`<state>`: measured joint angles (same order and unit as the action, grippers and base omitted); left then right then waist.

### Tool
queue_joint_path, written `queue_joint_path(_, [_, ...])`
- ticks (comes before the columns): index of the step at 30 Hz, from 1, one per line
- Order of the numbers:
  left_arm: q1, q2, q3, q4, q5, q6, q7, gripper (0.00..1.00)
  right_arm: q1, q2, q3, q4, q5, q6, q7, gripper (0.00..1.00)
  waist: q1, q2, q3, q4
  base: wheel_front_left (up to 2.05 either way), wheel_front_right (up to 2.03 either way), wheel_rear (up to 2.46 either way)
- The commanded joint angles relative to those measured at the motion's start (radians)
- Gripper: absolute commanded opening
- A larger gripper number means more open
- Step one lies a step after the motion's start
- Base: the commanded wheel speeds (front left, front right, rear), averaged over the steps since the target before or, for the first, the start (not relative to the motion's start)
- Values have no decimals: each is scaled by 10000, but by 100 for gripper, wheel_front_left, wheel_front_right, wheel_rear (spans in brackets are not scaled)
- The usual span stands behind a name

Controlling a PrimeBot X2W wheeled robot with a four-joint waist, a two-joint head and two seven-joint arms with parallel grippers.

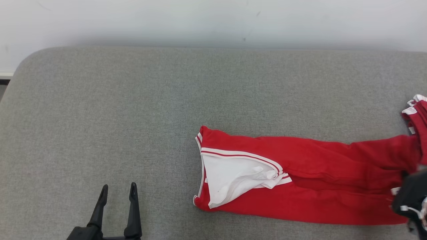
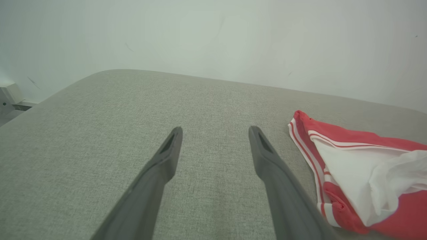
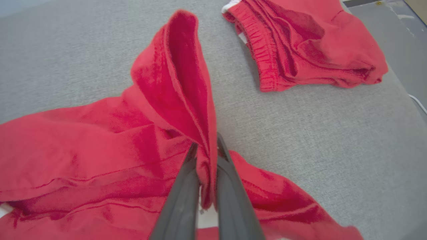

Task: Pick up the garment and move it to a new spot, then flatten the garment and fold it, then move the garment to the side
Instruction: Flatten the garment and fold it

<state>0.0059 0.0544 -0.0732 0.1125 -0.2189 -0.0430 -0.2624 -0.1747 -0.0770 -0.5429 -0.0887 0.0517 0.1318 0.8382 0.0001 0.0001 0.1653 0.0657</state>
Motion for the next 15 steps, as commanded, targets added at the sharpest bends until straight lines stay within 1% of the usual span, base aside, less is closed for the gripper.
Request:
queue_joint_path(1, [159, -25, 9, 35, 98, -2, -27, 100, 129, 101, 164, -106, 50, -26, 45, 0, -1, -1, -110, -42, 0, 0, 0])
queue_joint_path(5, [155, -37, -17, 88, 34, -19, -27, 100, 349, 159, 1417, -769, 509, -26, 399, 0, -1, -1, -242, -54, 0, 0, 0])
queue_joint_path(8, [86, -39, -39, 135, -22, -26, -27, 100, 297, 194, 2446, -979, 659, -26, 471, 0, -1, -1, -257, -31, 0, 0, 0])
queue_joint_path(11, [3, -40, -51, 165, -75, -51, -27, 100, -42, 213, 3334, -846, 832, -26, 390, 0, -1, -1, -222, 14, 0, 0, 0])
queue_joint_path(15, [-122, -46, -110, 197, -150, -62, -27, 100, -569, 244, 4383, -109, 1134, -26, 160, 0, -1, -1, -118, 168, 0, 0, 0])
